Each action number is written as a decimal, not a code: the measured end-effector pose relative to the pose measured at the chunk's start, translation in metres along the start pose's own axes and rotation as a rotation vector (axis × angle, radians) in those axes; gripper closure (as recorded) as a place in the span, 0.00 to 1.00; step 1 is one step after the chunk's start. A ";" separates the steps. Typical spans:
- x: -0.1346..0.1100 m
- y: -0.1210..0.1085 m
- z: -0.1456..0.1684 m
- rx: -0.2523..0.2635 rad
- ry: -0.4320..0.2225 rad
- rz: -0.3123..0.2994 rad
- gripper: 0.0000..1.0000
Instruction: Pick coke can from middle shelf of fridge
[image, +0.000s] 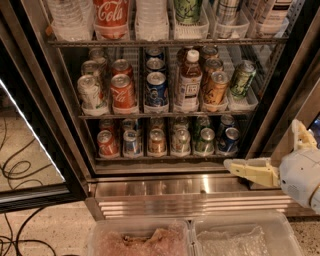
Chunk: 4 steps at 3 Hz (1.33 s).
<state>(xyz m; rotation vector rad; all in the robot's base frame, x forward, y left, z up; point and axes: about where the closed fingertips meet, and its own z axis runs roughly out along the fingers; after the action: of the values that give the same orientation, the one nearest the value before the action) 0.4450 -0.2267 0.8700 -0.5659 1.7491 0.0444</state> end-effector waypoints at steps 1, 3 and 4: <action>0.002 0.017 0.020 -0.085 -0.072 0.032 0.00; -0.004 0.070 0.074 -0.173 -0.282 0.070 0.00; -0.014 0.078 0.079 -0.192 -0.337 0.101 0.00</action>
Offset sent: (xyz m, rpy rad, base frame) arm 0.0523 0.1059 -0.0373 0.2418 -0.1898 0.2905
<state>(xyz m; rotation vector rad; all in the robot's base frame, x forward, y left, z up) 0.4881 -0.1271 0.8408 -0.5722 1.4506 0.3618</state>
